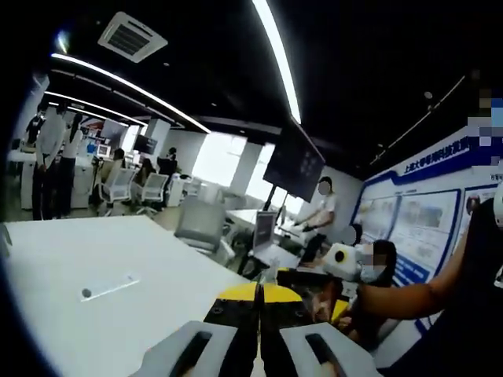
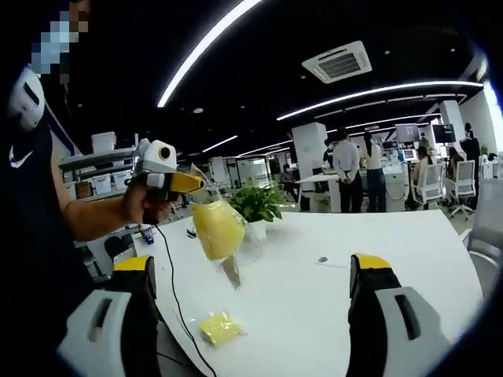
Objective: Compare the silicone blocks by pressing each to a similar depth, holding the contact briefly, and releasing to observe deformation and rebound differences across the visible hardness samples.
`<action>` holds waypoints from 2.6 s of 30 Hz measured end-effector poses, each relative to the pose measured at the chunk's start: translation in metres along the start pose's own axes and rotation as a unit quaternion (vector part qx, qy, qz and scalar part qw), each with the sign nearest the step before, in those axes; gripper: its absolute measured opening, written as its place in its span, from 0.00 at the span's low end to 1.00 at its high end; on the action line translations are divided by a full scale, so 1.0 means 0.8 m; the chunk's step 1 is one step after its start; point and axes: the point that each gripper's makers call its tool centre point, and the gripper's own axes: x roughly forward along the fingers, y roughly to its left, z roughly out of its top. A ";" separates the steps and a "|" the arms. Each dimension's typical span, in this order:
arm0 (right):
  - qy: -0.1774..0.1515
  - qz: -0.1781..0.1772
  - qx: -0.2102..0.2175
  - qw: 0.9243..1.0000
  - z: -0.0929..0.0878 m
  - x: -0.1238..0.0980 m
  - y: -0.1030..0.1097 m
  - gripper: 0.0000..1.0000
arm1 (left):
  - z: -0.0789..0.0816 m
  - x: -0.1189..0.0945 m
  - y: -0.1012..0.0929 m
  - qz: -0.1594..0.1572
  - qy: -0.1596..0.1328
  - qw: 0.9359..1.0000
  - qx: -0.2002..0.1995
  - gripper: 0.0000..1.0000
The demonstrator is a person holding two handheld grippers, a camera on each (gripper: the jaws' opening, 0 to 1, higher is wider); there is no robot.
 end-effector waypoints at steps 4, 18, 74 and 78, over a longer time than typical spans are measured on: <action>-0.001 0.012 -0.007 1.000 0.008 0.007 0.001 0.96 | 0.001 -0.003 -0.004 -0.003 -0.004 1.000 -0.004 0.00; -0.001 0.065 -0.042 0.997 0.016 0.019 0.019 0.96 | 0.014 -0.001 -0.023 -0.033 -0.019 0.999 -0.036 0.00; -0.076 0.238 0.006 0.968 0.051 0.047 0.118 0.25 | 0.039 -0.015 -0.086 -0.094 -0.035 0.991 -0.085 0.00; -0.073 0.237 0.013 0.969 0.053 0.046 0.116 0.22 | 0.040 -0.013 -0.087 -0.092 -0.037 0.992 -0.083 0.00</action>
